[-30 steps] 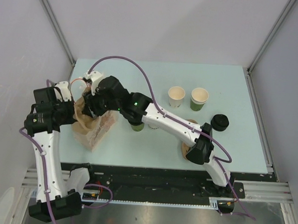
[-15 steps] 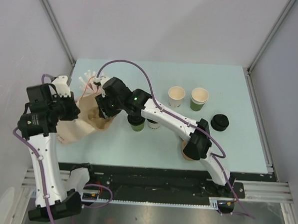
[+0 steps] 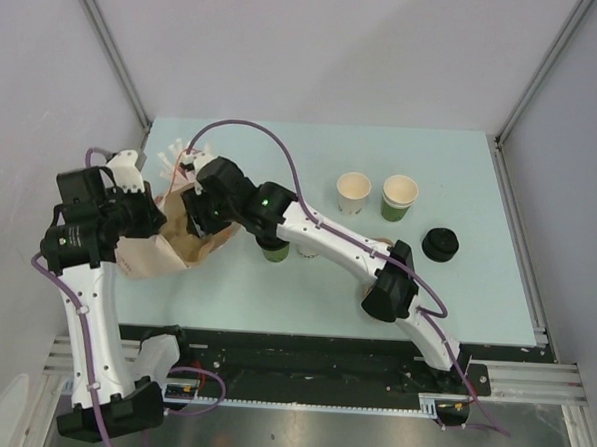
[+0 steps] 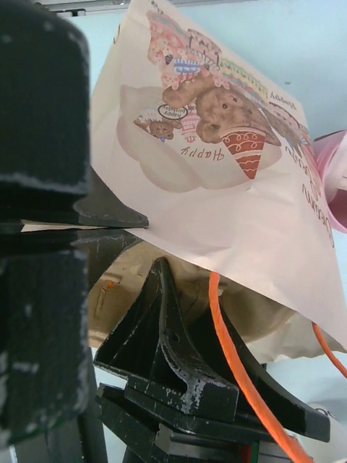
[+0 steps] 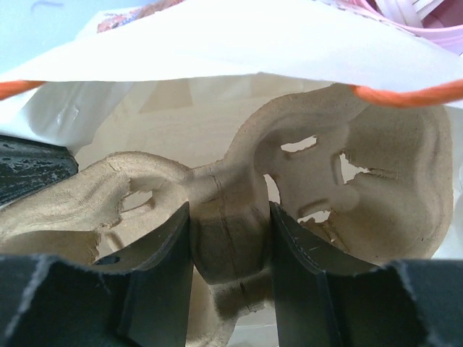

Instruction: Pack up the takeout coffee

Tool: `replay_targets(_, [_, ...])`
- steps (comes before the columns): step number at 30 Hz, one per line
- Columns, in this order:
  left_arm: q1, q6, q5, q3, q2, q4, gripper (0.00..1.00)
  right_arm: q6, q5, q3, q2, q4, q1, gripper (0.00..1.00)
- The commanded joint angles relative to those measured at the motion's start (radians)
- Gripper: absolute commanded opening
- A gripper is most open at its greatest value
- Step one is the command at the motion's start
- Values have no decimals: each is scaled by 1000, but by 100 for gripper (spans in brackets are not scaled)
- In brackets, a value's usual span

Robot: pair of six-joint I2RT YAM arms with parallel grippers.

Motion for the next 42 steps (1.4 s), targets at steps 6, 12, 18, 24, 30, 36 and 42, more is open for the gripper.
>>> replay_targets(6, [55, -98, 281, -1, 7, -18, 0, 82, 27, 32, -61, 201, 20, 0])
replay_targets(12, [138, -87, 261, -21, 41, -18, 0, 43, 125, 121, -77, 137, -6, 0])
replay_targets(18, [140, -67, 316, -36, 38, -33, 0, -32, 171, -64, -232, 191, -8, 0])
replay_targets(24, [124, -98, 463, -75, 41, -33, 0, -38, 133, -13, -186, 129, 6, 0])
replay_targets(30, [126, -63, 296, -92, 47, -12, 0, -43, 91, -8, -143, 119, -14, 0])
replay_targets(36, [124, -26, 190, -47, 35, -5, 0, -50, 45, 6, -125, 159, -25, 0])
replay_targets(42, [126, -62, 186, -102, 24, 4, 0, -39, 46, 32, -140, 195, -31, 9])
